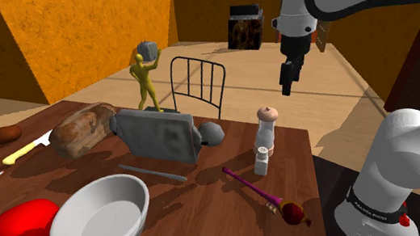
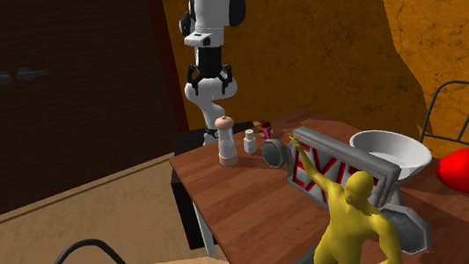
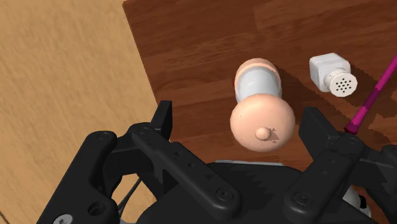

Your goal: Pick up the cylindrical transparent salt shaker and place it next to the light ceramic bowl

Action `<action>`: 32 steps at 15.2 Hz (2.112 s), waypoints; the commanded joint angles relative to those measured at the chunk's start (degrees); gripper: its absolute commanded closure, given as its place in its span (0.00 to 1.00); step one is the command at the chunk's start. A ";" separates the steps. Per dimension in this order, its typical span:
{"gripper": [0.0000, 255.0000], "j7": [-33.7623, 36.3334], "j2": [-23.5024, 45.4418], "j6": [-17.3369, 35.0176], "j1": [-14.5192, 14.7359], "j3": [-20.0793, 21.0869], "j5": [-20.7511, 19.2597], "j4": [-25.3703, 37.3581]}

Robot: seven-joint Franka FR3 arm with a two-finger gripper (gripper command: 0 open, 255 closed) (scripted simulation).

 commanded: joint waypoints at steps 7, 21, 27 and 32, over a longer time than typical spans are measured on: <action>0.00 11.60 4.06 12.15 0.07 8.64 0.33 -6.39; 0.00 11.94 4.86 18.44 -0.29 8.39 -0.23 -11.82; 1.00 11.93 4.85 18.42 -0.29 8.39 -0.23 -11.81; 1.00 11.93 4.87 18.42 -0.29 8.39 -0.23 -11.79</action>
